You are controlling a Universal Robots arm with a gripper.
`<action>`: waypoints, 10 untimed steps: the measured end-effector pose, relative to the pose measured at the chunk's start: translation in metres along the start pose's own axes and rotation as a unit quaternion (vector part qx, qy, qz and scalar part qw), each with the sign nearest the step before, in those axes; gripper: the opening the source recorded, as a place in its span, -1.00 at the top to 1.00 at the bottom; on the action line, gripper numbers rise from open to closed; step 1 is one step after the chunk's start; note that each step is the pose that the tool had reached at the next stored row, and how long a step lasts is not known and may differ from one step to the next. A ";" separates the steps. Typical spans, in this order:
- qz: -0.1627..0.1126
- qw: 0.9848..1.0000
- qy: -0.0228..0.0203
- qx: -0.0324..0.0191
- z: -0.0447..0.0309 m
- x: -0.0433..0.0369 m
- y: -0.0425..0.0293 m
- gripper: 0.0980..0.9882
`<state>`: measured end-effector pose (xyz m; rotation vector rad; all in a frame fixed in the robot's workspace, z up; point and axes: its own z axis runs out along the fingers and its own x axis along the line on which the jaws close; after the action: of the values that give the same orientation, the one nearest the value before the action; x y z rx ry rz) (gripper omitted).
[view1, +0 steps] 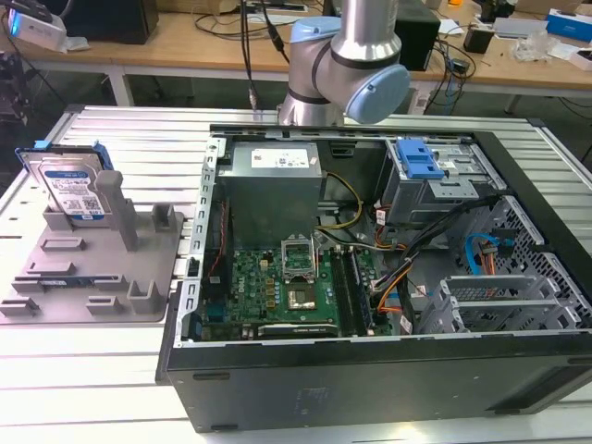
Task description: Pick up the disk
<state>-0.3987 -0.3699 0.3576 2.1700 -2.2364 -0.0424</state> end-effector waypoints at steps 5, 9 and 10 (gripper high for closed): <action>0.000 1.000 0.000 0.000 0.0008 -0.0212 0.0052 -0.03; 0.000 1.000 0.000 0.001 0.0019 -0.0366 0.0102 -0.03; 0.000 1.000 0.000 0.001 0.0024 -0.0392 0.0113 -0.03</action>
<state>-0.4089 -0.3303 0.3557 2.1704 -2.2373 -0.0405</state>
